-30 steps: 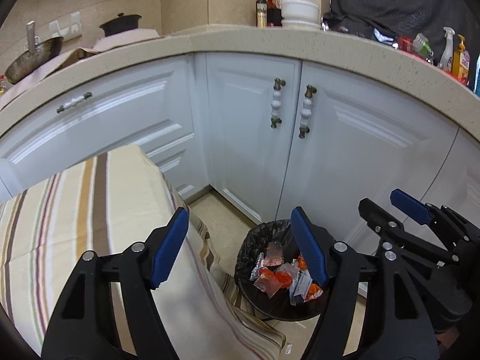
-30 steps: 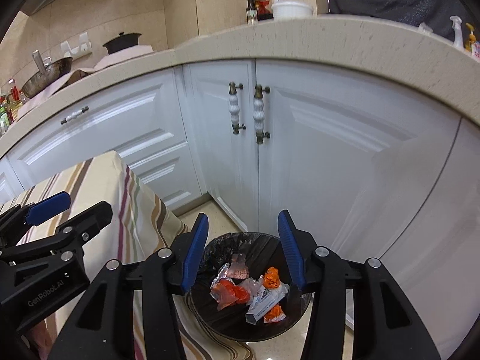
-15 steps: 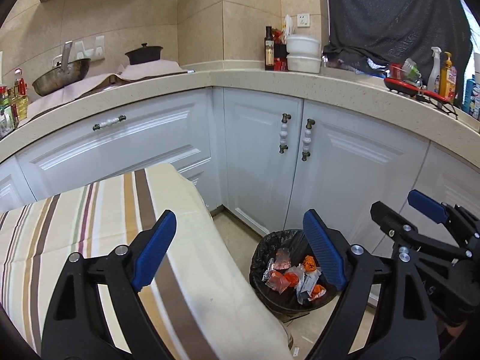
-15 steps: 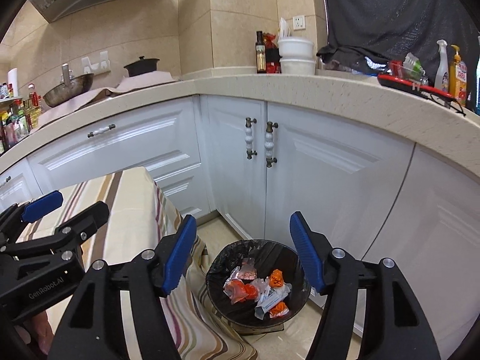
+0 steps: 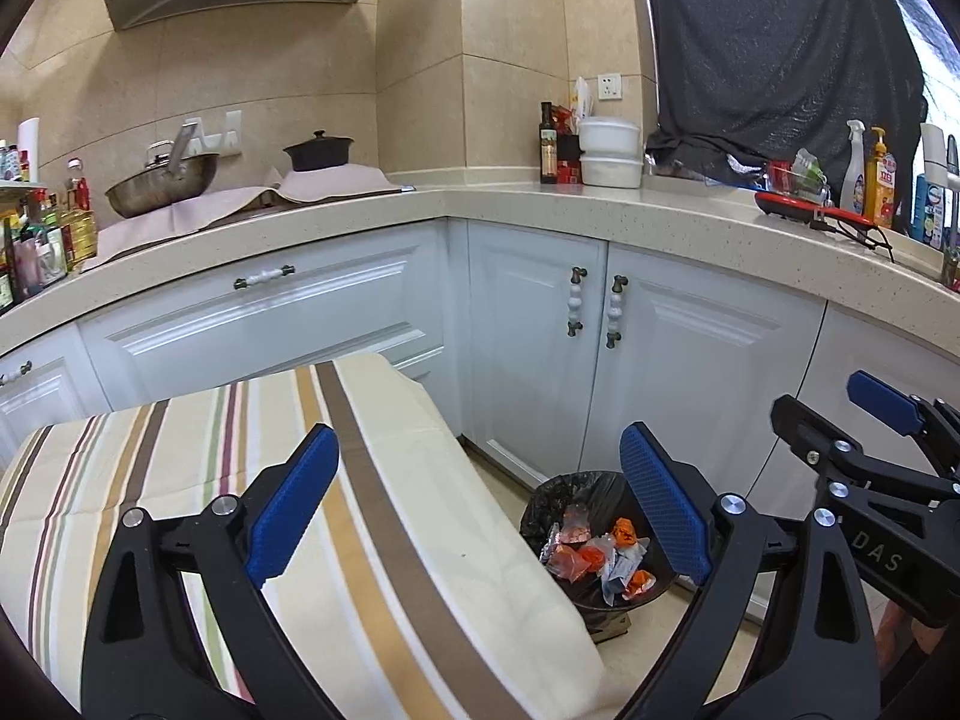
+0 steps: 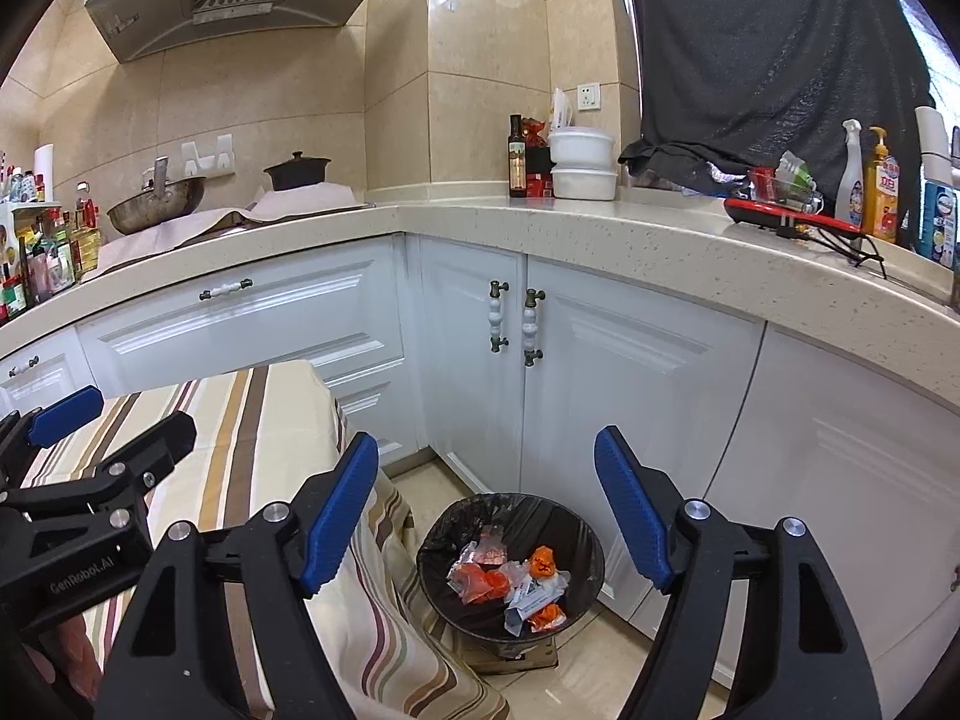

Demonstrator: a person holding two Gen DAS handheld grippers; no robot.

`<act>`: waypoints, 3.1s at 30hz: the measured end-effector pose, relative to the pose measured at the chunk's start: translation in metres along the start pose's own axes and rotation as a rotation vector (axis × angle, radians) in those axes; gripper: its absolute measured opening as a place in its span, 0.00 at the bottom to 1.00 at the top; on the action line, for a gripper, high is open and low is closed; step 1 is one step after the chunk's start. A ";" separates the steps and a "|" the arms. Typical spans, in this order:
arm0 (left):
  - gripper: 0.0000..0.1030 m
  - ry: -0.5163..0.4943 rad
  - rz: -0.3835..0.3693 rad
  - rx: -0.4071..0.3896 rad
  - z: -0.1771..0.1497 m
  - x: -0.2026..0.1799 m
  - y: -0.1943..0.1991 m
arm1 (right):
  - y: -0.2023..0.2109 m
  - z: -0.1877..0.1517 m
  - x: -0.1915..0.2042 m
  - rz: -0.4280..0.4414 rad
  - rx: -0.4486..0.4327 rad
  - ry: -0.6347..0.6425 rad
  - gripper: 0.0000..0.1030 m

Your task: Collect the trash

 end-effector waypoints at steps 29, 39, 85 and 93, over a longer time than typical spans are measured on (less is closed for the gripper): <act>0.90 0.048 0.004 -0.043 -0.006 0.021 0.037 | 0.042 -0.004 0.012 -0.008 -0.050 0.034 0.73; 0.90 0.049 0.006 -0.044 -0.008 0.021 0.038 | 0.042 -0.004 0.011 -0.010 -0.050 0.033 0.73; 0.96 0.046 0.086 -0.045 -0.010 0.042 0.031 | 0.020 -0.009 0.026 0.027 -0.005 0.069 0.74; 0.96 0.102 0.302 0.086 -0.026 0.147 -0.008 | -0.033 -0.006 0.071 0.207 0.090 0.077 0.78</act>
Point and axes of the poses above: each gripper's, at about its wrist camera, not at the fingertips, and y roughly against the way its jaws point, x to its left, z to its top, the point moved 2 cm from there along -y, roughly the way its jaws point, and after that the axes turned 2 degrees about -y, right-handed, at the moved point
